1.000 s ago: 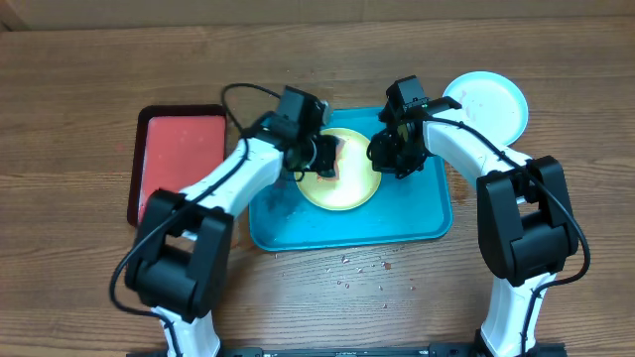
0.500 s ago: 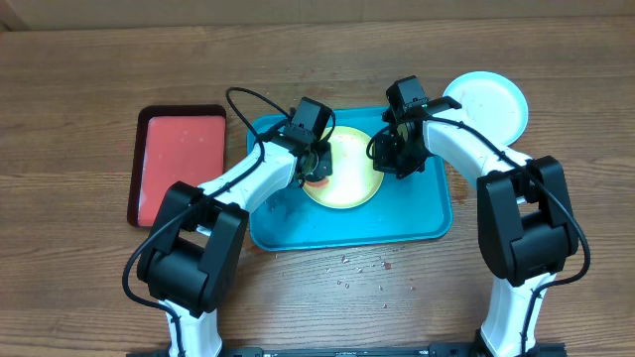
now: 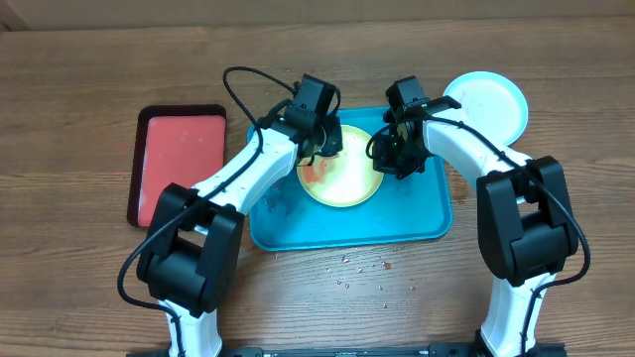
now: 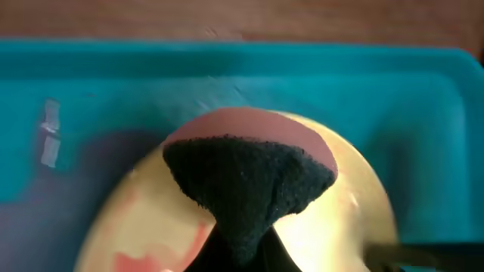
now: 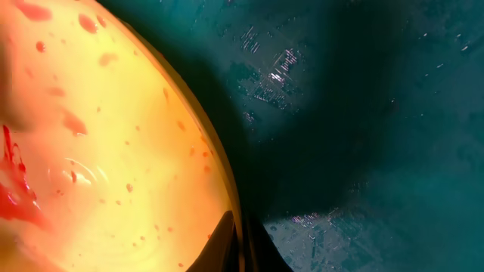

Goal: Clean dirty plates on tray and stack at the side
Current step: 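Scrub the yellow plate with the sponge while the right gripper holds it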

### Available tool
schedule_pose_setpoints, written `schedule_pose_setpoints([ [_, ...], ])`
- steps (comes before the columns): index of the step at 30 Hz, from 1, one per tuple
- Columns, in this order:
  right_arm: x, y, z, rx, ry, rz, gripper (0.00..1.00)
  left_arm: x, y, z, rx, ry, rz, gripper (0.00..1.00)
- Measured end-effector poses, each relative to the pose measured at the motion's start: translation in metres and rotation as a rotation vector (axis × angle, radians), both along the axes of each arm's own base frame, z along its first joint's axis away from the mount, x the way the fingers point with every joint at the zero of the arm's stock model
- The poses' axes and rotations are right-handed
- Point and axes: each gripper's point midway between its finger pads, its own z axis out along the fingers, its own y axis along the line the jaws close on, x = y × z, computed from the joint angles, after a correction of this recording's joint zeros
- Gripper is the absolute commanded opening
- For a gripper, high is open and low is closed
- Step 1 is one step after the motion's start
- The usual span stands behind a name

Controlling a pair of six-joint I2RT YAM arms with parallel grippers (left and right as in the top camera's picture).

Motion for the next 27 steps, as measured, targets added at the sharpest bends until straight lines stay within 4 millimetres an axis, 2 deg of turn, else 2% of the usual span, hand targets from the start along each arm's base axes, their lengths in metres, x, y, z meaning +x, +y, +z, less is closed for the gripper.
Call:
schedule_pose_setpoints([
  [4,0.0,0.0,0.0,0.0,0.0,0.0,0.04,-0.012,-0.018,-0.009,-0.033,0.041,-0.04,0.04],
  [6,0.0,0.0,0.0,0.0,0.0,0.0,0.04,-0.018,-0.024,-0.023,-0.025,0.073,-0.053,0.04],
  [9,0.0,0.0,0.0,0.0,0.0,0.0,0.04,-0.024,-0.024,-0.047,0.002,0.117,-0.053,0.04],
  [11,0.0,0.0,-0.001,-0.003,0.001,0.0,0.04,-0.023,-0.022,-0.051,0.015,0.12,-0.045,0.04],
  [16,0.0,0.0,0.0,-0.004,0.002,0.0,0.04,-0.014,-0.004,-0.051,0.098,0.084,0.007,0.04],
  [22,-0.001,-0.001,0.0,-0.004,0.006,0.0,0.04,-0.003,0.046,-0.05,0.296,0.053,0.098,0.04],
  [27,-0.001,0.011,0.003,0.025,-0.002,0.019,0.04,-0.002,0.067,-0.038,0.418,0.054,0.116,0.04],
])
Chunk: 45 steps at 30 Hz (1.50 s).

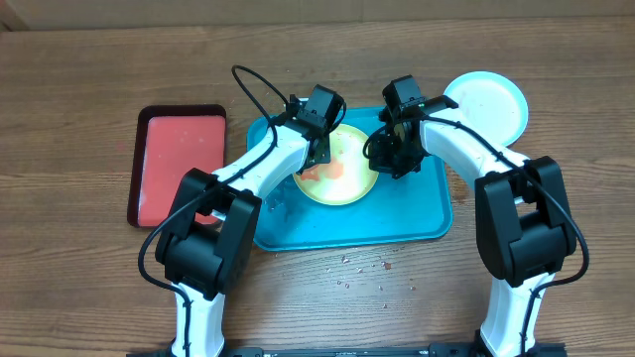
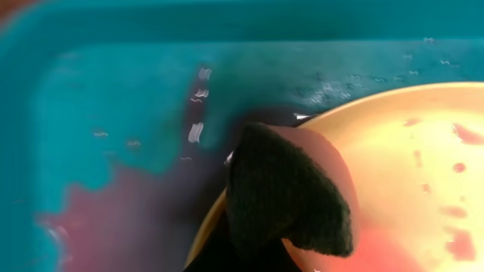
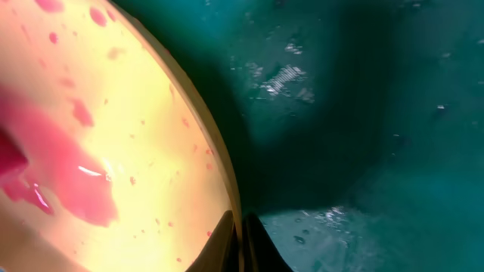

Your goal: Clean dirty plates on tray and stack at the side

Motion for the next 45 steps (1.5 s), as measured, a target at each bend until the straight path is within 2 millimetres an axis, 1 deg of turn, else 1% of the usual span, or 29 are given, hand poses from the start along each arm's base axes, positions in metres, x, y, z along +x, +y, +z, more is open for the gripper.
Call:
schedule_pose_setpoints([
  [3,-0.002,-0.002,-0.001,-0.014,0.005,0.001,0.04,0.011,0.007,0.021,0.047,-0.032,0.023,0.04],
  [8,0.0,-0.007,-0.002,-0.031,-0.002,0.008,0.04,0.042,0.017,0.067,0.028,-0.141,0.074,0.04],
  [10,0.0,-0.007,-0.002,-0.032,-0.004,0.012,0.04,0.048,0.022,0.087,0.001,-0.178,0.09,0.04],
  [12,-0.001,-0.006,-0.002,-0.033,-0.005,0.024,0.04,0.047,0.031,0.107,-0.023,-0.205,0.111,0.04],
  [13,-0.001,-0.006,-0.001,-0.034,-0.008,0.033,0.04,0.045,0.04,0.12,-0.035,-0.213,0.13,0.04],
  [14,-0.001,-0.005,-0.001,-0.035,-0.009,0.041,0.04,0.043,0.047,0.128,-0.042,-0.217,0.148,0.04],
  [16,0.003,-0.002,0.004,-0.044,-0.027,0.057,0.04,0.038,0.07,0.144,-0.055,-0.22,0.208,0.04],
  [18,0.011,0.005,0.013,-0.06,-0.069,0.08,0.04,0.031,0.103,0.153,-0.052,-0.205,0.284,0.04],
  [19,0.015,0.01,0.018,-0.072,-0.094,0.093,0.04,0.027,0.121,0.154,-0.046,-0.187,0.324,0.04],
  [21,0.024,0.022,0.032,-0.103,-0.16,0.124,0.04,0.016,0.161,0.15,-0.043,-0.134,0.414,0.04],
  [24,0.033,0.035,0.055,-0.162,-0.259,0.158,0.04,0.004,0.201,0.139,-0.069,-0.071,0.508,0.04],
  [26,0.039,0.041,0.073,-0.203,-0.329,0.168,0.04,-0.002,0.222,0.13,-0.088,-0.044,0.557,0.04],
  [29,0.047,0.043,0.1,-0.296,-0.438,0.164,0.04,-0.01,0.24,0.108,-0.115,-0.007,0.603,0.04],
  [33,0.054,0.036,0.132,-0.477,-0.577,0.173,0.04,-0.012,0.249,0.071,-0.154,0.038,0.595,0.04],
  [35,0.054,0.034,0.143,-0.575,-0.629,0.19,0.04,-0.015,0.249,0.058,-0.16,0.061,0.583,0.04],
  [37,0.054,0.035,0.154,-0.675,-0.689,0.208,0.04,-0.018,0.247,0.05,-0.166,0.076,0.571,0.04],
  [39,0.054,0.038,0.168,-0.764,-0.752,0.222,0.04,-0.016,0.245,0.048,-0.176,0.067,0.562,0.04],
  [43,0.051,0.054,0.194,-0.9,-0.87,0.255,0.04,-0.01,0.246,0.041,-0.179,0.033,0.548,0.05],
  [45,0.046,0.064,0.203,-0.945,-0.911,0.286,0.04,-0.012,0.245,0.033,-0.178,0.036,0.545,0.11],
])
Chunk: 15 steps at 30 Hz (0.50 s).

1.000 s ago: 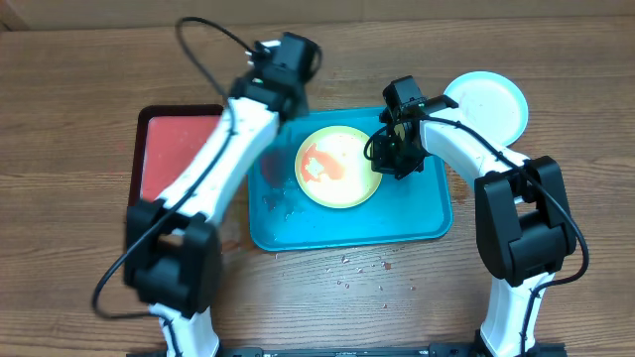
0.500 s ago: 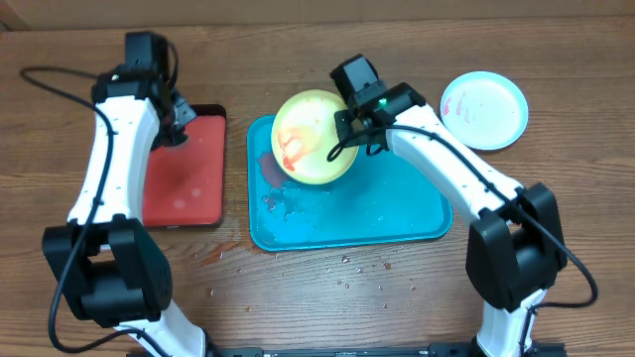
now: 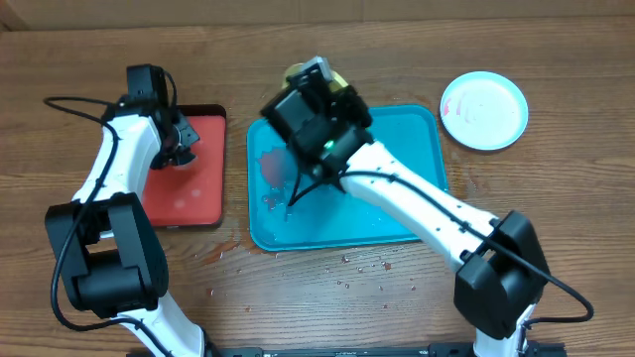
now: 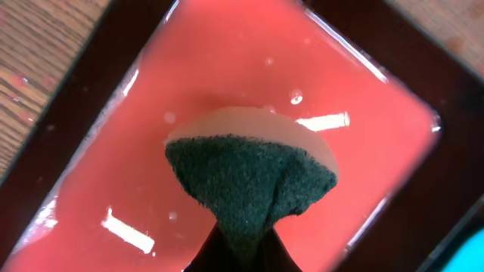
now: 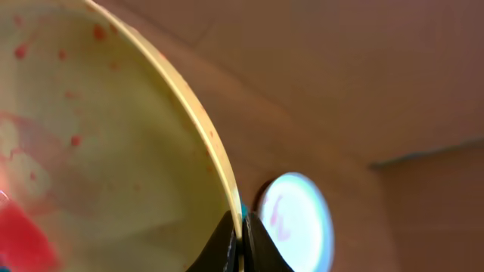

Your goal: Clean dirty plates on tray and stack at the side

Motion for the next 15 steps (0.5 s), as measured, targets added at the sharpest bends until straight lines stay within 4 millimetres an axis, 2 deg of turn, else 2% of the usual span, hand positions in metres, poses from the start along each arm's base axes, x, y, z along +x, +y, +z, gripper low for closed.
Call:
schedule_pose_setpoints([
  [2,-0.005,0.009,0.005,-0.044,-0.015,0.027,0.04,-0.005,-0.001,-0.009,-0.001,0.024,-0.006,0.32],
  [4,-0.009,0.018,0.01,-0.079,-0.025,0.054,0.04,-0.007,-0.001,-0.017,-0.001,0.042,-0.006,0.41],
  [7,-0.013,0.028,0.017,-0.114,-0.051,0.081,0.04,-0.009,-0.001,-0.023,-0.004,0.059,-0.003,0.44],
  [10,-0.013,0.034,0.026,-0.152,-0.078,0.097,0.04,-0.012,-0.001,-0.02,-0.007,0.081,-0.003,0.44],
  [12,-0.013,0.036,0.032,-0.196,-0.089,0.103,0.04,-0.011,-0.001,-0.009,-0.01,0.096,-0.003,0.43],
  [15,-0.011,0.034,0.045,-0.25,-0.127,0.086,0.04,0.003,0.001,0.023,-0.006,0.068,-0.003,0.43],
])
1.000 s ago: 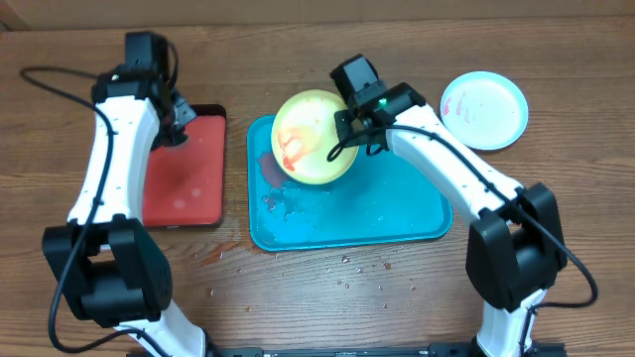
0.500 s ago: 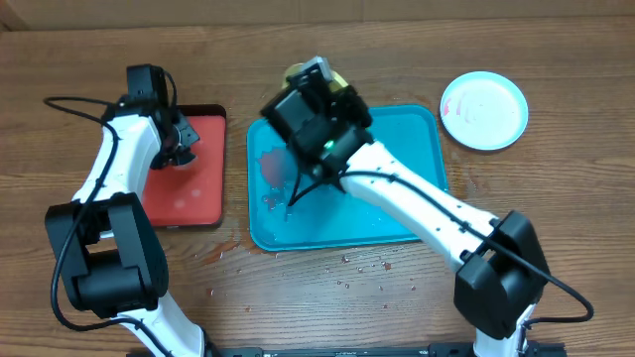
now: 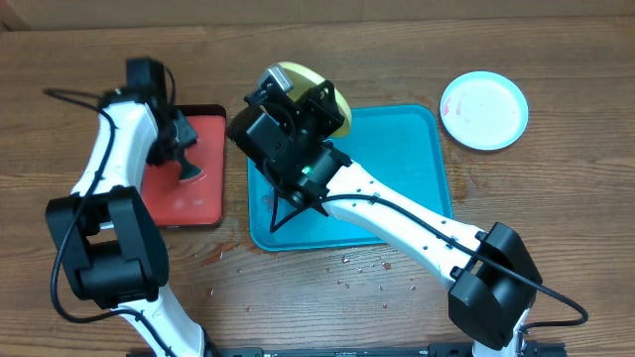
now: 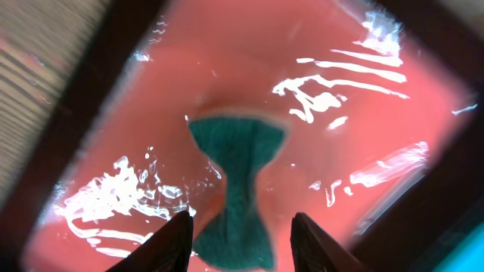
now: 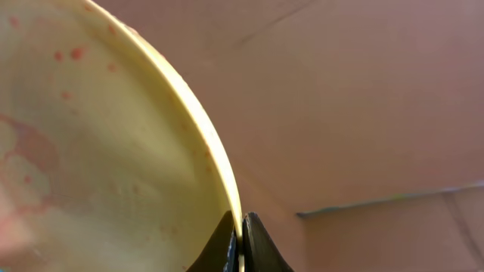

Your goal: Clean dirty plates on tray and stack at the side

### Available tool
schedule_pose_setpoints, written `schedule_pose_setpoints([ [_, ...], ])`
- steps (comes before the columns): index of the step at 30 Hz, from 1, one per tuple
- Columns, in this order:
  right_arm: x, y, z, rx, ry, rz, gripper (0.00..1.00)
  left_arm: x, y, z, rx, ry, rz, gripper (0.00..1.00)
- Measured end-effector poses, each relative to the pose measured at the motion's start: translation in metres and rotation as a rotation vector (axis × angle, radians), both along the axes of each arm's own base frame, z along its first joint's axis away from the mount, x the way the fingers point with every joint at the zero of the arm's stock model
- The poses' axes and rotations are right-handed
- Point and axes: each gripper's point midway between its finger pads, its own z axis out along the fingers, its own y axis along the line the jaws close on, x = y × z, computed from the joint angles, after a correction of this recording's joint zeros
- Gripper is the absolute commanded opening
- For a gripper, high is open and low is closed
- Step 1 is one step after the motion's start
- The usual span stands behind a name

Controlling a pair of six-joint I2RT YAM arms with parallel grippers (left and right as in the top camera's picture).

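My right gripper (image 5: 242, 236) is shut on the rim of a yellow plate (image 5: 113, 151) with faint red stains. It holds the plate tilted, high above the back left corner of the blue tray (image 3: 397, 188). A green sponge (image 4: 238, 174) lies in the pink liquid of the red tray (image 3: 164, 198). My left gripper (image 4: 246, 242) stands open over the red tray, its fingers on either side of the sponge and apart from it. A light-blue plate (image 3: 484, 109) with a small red smear sits on the table at the back right.
Crumbs (image 3: 362, 266) are scattered on the wooden table in front of the blue tray. A wet patch (image 3: 273, 198) shows on the blue tray's left side. The raised right arm (image 3: 397, 213) crosses over the blue tray.
My left gripper has opened and let go of the sponge, which now lies in the red tray's liquid. My right arm has shifted a little left, the yellow plate held in it.
At first my left gripper pressed the sponge on the yellow plate in the blue tray, with my right gripper shut on its rim. Later the sponge hung over the red tray and the plate was lifted off the blue tray. Now the sponge is released.
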Motion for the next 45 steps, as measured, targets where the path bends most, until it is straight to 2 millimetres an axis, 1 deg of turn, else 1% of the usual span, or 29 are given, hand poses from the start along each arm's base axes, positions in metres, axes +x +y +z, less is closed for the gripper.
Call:
schedule_pose_setpoints([
  [1,0.001,-0.001,0.003,-0.008,-0.013,-0.007,0.04,0.006,0.001,0.014,0.003,-0.019,0.0,0.47],
  [2,0.002,-0.001,0.009,-0.015,-0.032,-0.017,0.04,0.012,0.002,0.026,0.007,-0.04,-0.002,0.63],
  [3,0.002,-0.001,0.01,-0.018,-0.037,-0.019,0.04,0.019,0.003,0.039,0.01,-0.066,-0.001,1.0],
  [4,0.002,-0.002,0.013,-0.023,-0.047,-0.025,0.04,0.026,0.004,0.053,0.016,-0.096,-0.004,1.0],
  [7,0.003,-0.002,0.014,-0.034,-0.047,-0.023,0.04,0.039,0.006,0.076,0.024,-0.162,-0.002,1.0],
  [10,0.002,0.003,0.005,-0.076,0.019,0.031,0.04,0.04,0.006,0.079,0.025,-0.165,-0.003,1.0],
  [12,0.003,0.006,0.004,-0.104,0.039,0.055,0.04,0.039,0.006,0.079,0.025,-0.163,-0.003,1.0],
  [15,0.009,0.014,0.019,-0.021,-0.037,0.054,0.04,0.039,0.006,0.079,0.025,-0.163,-0.003,1.0],
  [16,0.009,0.016,0.019,-0.015,-0.026,0.071,0.04,0.039,0.006,0.079,0.025,-0.163,-0.003,1.0],
  [17,0.008,0.017,0.015,-0.032,0.01,0.1,0.04,0.039,0.006,0.079,0.025,-0.163,-0.003,1.0],
  [19,-0.001,0.019,-0.005,-0.144,0.159,0.192,0.04,0.039,0.006,0.079,0.025,-0.163,-0.002,1.0],
  [21,-0.005,0.021,-0.017,-0.187,0.225,0.24,0.04,0.039,0.006,0.079,0.025,-0.163,-0.003,1.0],
  [22,-0.004,0.024,-0.018,-0.168,0.212,0.239,0.04,0.039,0.006,0.079,0.025,-0.163,-0.003,1.0],
  [25,0.001,0.029,-0.005,-0.059,0.125,0.207,0.04,0.039,0.006,0.079,0.025,-0.163,-0.003,1.0],
  [26,0.001,0.029,-0.005,-0.043,0.13,0.209,0.04,0.039,0.006,0.079,0.025,-0.163,-0.003,1.0],
  [27,-0.002,0.03,-0.01,-0.047,0.159,0.226,0.04,0.039,0.006,0.079,0.025,-0.163,-0.002,1.0],
  [30,-0.018,0.029,-0.042,-0.144,0.351,0.326,0.04,0.039,0.006,0.079,0.025,-0.163,-0.003,1.0],
  [31,-0.02,0.028,-0.049,-0.158,0.386,0.338,0.04,0.039,0.006,0.079,0.025,-0.163,-0.003,1.0],
  [32,-0.019,0.026,-0.052,-0.148,0.391,0.332,0.04,0.039,0.006,0.079,0.025,-0.163,-0.002,1.0],
  [33,-0.015,0.023,-0.051,-0.116,0.373,0.308,0.04,0.039,0.006,0.079,0.025,-0.163,-0.003,1.0],
  [34,-0.009,0.017,-0.048,-0.073,0.348,0.272,0.04,0.039,0.006,0.079,0.025,-0.163,-0.003,1.0],
  [35,-0.002,0.008,-0.046,-0.032,0.324,0.226,0.03,0.039,0.006,0.079,0.025,-0.163,-0.003,1.0],
  [36,0.007,-0.006,-0.045,0.018,0.306,0.17,0.04,0.039,0.006,0.079,0.025,-0.163,-0.003,1.0],
  [37,0.016,-0.024,-0.047,0.071,0.294,0.106,0.04,0.039,0.006,0.079,0.025,-0.163,-0.003,1.0],
  [38,0.026,-0.046,-0.05,0.131,0.29,0.036,0.04,0.039,0.006,0.079,0.025,-0.163,-0.003,1.0],
  [40,0.045,-0.098,-0.061,0.272,0.3,-0.107,0.04,0.039,0.006,0.079,0.025,-0.163,-0.002,1.0],
  [43,0.066,-0.178,-0.085,0.537,0.348,-0.296,0.04,0.039,0.006,0.079,0.025,-0.163,-0.003,1.0],
  [44,0.068,-0.191,-0.088,0.58,0.354,-0.325,0.04,0.039,0.006,0.079,0.025,-0.163,-0.003,1.0],
  [45,0.072,-0.227,-0.1,0.737,0.388,-0.397,0.04,0.039,0.006,0.079,0.025,-0.163,-0.002,1.0],
])
